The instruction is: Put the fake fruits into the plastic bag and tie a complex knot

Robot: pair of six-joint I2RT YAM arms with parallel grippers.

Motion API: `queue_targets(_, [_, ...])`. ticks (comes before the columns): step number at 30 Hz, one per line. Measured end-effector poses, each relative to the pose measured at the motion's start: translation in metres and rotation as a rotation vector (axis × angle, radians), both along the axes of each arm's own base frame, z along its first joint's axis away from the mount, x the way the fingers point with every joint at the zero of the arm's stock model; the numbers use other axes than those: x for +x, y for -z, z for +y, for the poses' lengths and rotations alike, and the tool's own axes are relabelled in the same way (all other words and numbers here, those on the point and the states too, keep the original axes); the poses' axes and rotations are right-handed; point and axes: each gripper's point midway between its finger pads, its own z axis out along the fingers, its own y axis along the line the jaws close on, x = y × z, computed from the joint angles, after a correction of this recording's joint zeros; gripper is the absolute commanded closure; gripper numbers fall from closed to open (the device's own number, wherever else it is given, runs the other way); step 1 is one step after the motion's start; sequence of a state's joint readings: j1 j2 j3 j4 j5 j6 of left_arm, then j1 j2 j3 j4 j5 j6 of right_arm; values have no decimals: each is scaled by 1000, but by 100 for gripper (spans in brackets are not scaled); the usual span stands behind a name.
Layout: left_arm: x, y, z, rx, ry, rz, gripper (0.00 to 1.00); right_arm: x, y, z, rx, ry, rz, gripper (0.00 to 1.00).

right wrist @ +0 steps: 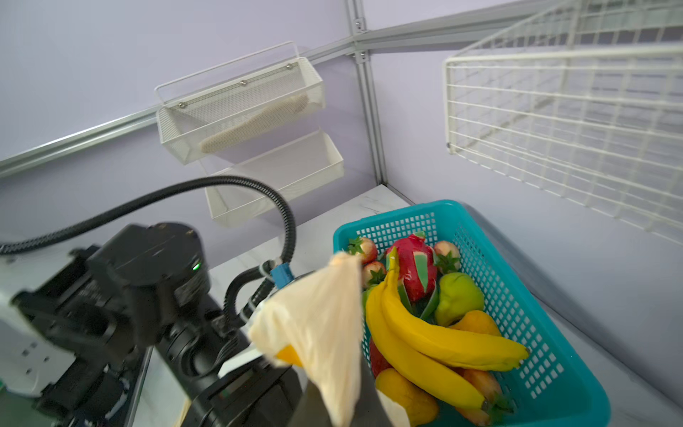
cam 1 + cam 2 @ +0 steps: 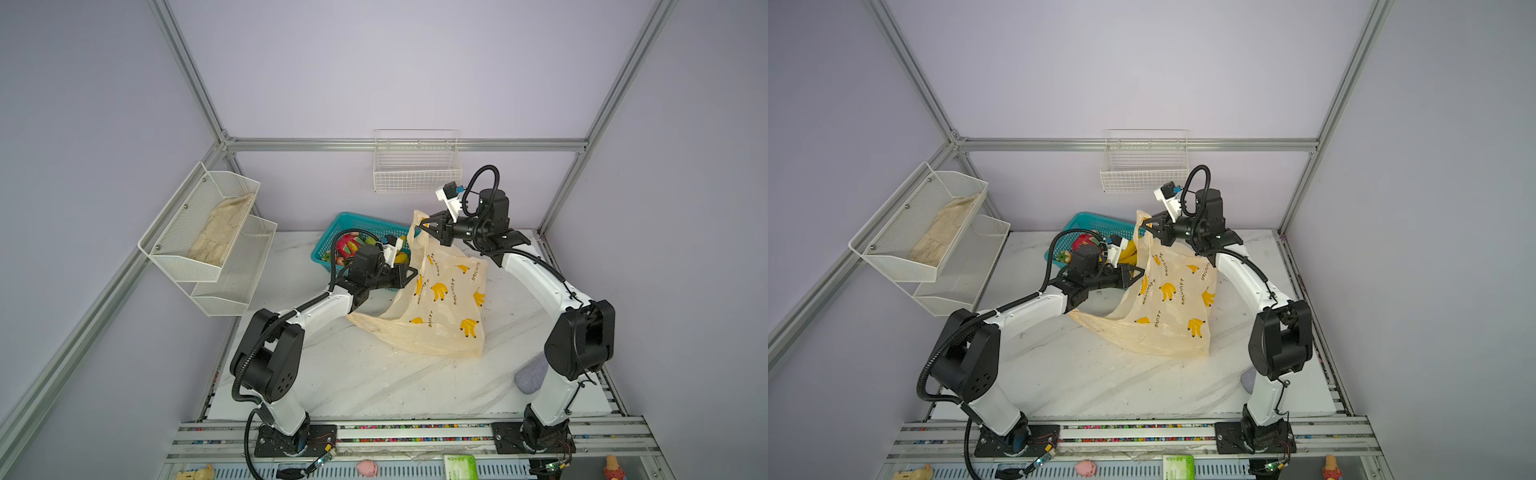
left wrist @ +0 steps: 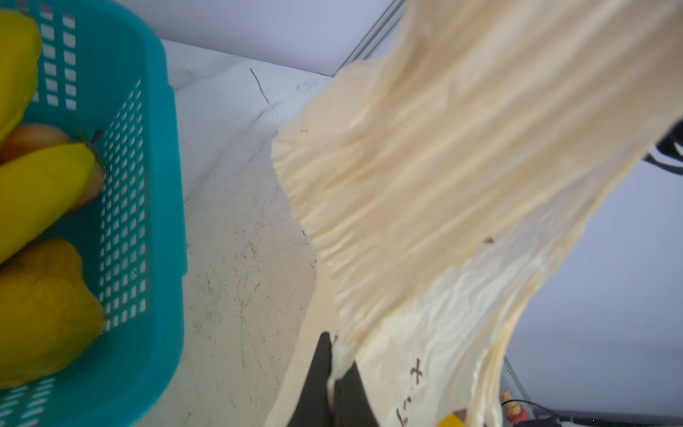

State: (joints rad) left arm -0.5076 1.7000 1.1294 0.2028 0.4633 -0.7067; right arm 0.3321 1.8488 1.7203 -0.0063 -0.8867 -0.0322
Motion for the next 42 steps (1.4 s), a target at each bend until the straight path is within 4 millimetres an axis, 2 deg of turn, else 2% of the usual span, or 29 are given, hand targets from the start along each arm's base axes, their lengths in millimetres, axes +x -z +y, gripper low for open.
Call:
queue_targets(3, [5, -11, -7, -85, -76, 27, 100, 29, 7, -5, -16, 123, 40, 60])
queue_targets(4, [7, -17, -9, -115, -100, 25, 100, 36, 9, -9, -23, 170, 58, 50])
queue_targets(7, [11, -30, -13, -180, -154, 25, 100, 48, 17, -24, -55, 296, 88, 38])
queue_targets(8, [12, -31, -14, -195, -168, 26, 100, 48, 21, -30, -65, 337, 99, 31])
queue_targets(12, [20, -28, -15, -230, -218, 44, 100, 24, 43, -64, -122, 486, 148, 20])
queue_targets(16, [25, -18, -14, -233, -244, 67, 100, -12, 51, -92, -162, 585, 141, 13])
queue_targets(21, [26, -19, -14, -237, -246, 63, 100, -61, 68, -100, -193, 595, 136, 9])
queue_targets(25, [26, -19, -14, -238, -245, 62, 100, -96, 87, -89, -194, 534, 140, 9])
queue_targets(30, [26, -19, -14, -238, -245, 62, 100, -109, 116, -66, -204, 476, 166, 9])
queue_targets(35, [26, -19, -14, -238, -244, 62, 100, -103, 155, -52, -249, 480, 217, 16])
queue_targets(40, [26, -20, -15, -240, -243, 61, 100, -84, 188, -57, -307, 572, 244, 35])
queue_targets(42, [26, -20, -15, -241, -242, 60, 100, -77, 195, -61, -324, 613, 242, 44])
